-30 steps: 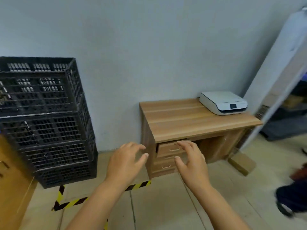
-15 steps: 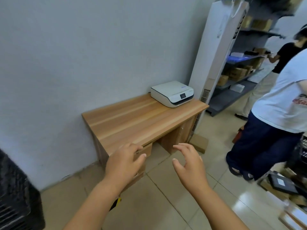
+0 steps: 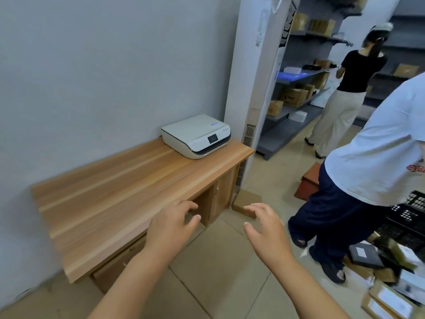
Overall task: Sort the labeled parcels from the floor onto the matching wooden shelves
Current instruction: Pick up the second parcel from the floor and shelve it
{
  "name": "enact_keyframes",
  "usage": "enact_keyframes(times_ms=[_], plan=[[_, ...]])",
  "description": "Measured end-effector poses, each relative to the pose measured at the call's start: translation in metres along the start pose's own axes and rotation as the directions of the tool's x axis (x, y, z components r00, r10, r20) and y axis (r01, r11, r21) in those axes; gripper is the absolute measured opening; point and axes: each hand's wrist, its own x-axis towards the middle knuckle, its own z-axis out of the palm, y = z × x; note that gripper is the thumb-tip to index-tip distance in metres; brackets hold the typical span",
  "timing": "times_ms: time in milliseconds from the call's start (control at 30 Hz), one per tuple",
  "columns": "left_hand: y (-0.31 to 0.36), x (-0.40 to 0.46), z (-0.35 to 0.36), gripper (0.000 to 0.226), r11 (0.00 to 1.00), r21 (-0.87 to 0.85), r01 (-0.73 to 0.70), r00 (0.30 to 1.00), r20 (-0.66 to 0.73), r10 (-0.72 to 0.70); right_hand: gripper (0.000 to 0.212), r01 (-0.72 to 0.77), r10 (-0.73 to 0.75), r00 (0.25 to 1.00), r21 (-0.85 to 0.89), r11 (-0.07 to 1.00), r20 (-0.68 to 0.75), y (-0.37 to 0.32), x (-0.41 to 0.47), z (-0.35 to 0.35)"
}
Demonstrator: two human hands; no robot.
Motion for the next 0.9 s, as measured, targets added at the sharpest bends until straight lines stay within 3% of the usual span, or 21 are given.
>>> enact_keyframes(times_ms=[433,900], plan=[[-0.002,0.155,0.110,0.024,1.000,0.015,0.014,0.994,0.107,-0.016,0.037,-0.139,0.139,0.990,0.019,0.990,0.020,0.098,0.145,-0.005],[-0.043,0.412,0.215,0.026,0.997,-0.048,-0.059,0.959,0.275,0.070,0.035,-0.370,0.369,0.925,0.007,0.929,-0.090,0.174,0.341,0.021]])
